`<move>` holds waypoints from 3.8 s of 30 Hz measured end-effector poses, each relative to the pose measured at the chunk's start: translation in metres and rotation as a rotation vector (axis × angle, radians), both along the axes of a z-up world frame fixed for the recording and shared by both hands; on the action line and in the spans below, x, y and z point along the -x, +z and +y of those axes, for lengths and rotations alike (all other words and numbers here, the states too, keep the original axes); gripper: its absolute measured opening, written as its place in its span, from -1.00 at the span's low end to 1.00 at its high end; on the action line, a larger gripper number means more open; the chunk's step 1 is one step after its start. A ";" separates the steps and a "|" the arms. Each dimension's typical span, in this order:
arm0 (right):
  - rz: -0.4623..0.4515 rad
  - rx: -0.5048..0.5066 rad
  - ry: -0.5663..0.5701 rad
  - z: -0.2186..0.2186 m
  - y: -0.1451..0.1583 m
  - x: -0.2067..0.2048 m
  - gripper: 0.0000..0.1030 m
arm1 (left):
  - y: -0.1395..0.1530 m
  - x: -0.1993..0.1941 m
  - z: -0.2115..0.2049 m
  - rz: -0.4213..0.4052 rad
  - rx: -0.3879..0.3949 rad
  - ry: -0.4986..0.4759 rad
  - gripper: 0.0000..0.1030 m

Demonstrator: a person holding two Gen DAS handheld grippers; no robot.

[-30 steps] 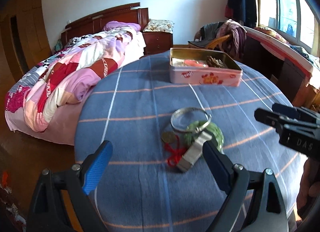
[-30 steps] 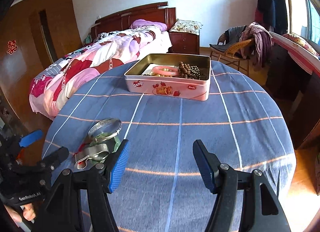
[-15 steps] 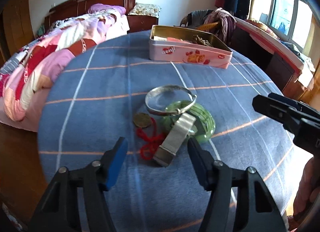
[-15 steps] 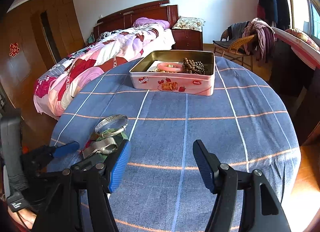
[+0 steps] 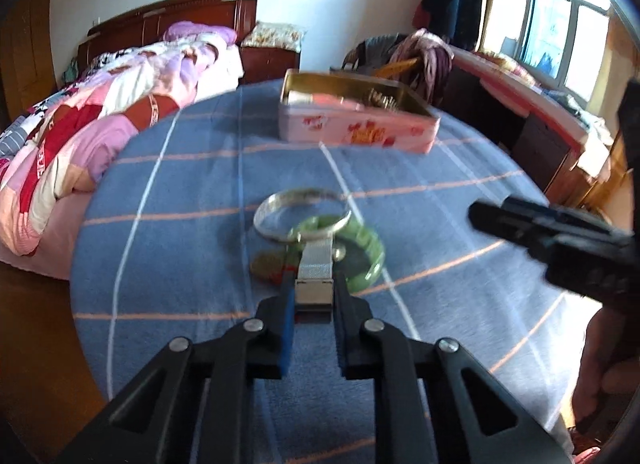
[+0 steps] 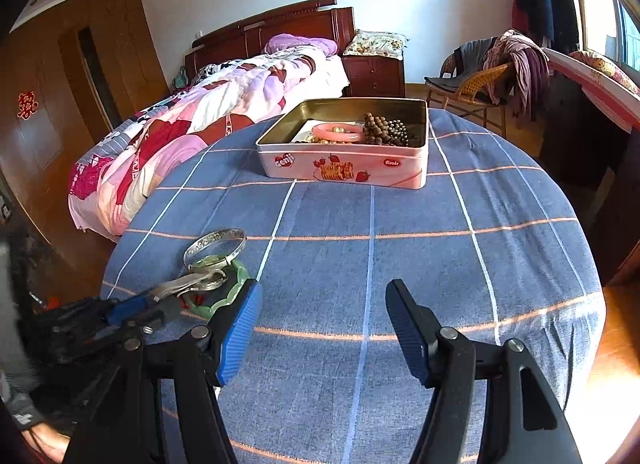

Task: Organize jewelry
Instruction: 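Grasp the silver watch with the left tool while the right tool grasps the silver bangle, then carry the watch and silver bangle into the pink tin and open both tools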

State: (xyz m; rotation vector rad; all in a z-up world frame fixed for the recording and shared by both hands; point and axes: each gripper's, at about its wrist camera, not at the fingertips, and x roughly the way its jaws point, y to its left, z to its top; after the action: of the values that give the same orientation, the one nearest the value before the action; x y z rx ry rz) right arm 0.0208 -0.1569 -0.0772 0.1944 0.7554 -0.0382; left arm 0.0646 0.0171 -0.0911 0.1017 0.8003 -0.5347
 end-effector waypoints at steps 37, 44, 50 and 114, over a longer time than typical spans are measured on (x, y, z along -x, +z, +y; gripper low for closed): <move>0.189 -0.037 0.172 0.066 -0.039 -0.112 -0.84 | 0.070 -0.019 0.053 -0.152 0.187 0.090 -0.66; 0.077 -0.064 0.108 0.038 -0.012 -0.095 -0.89 | 0.069 -0.022 0.054 -0.141 0.188 0.099 -0.66; -0.010 -0.083 0.000 -0.010 0.015 -0.065 -0.89 | 0.069 -0.022 0.043 -0.136 0.189 0.081 -0.66; -0.048 -0.015 -0.196 -0.123 0.015 -0.212 -0.88 | 0.050 -0.193 -0.145 -0.103 0.025 -0.021 -0.66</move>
State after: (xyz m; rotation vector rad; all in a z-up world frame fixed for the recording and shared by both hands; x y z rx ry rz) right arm 0.2333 -0.2799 -0.0623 0.2822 0.6865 -0.2134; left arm 0.2574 -0.1281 -0.0413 0.1140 0.6929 -0.5547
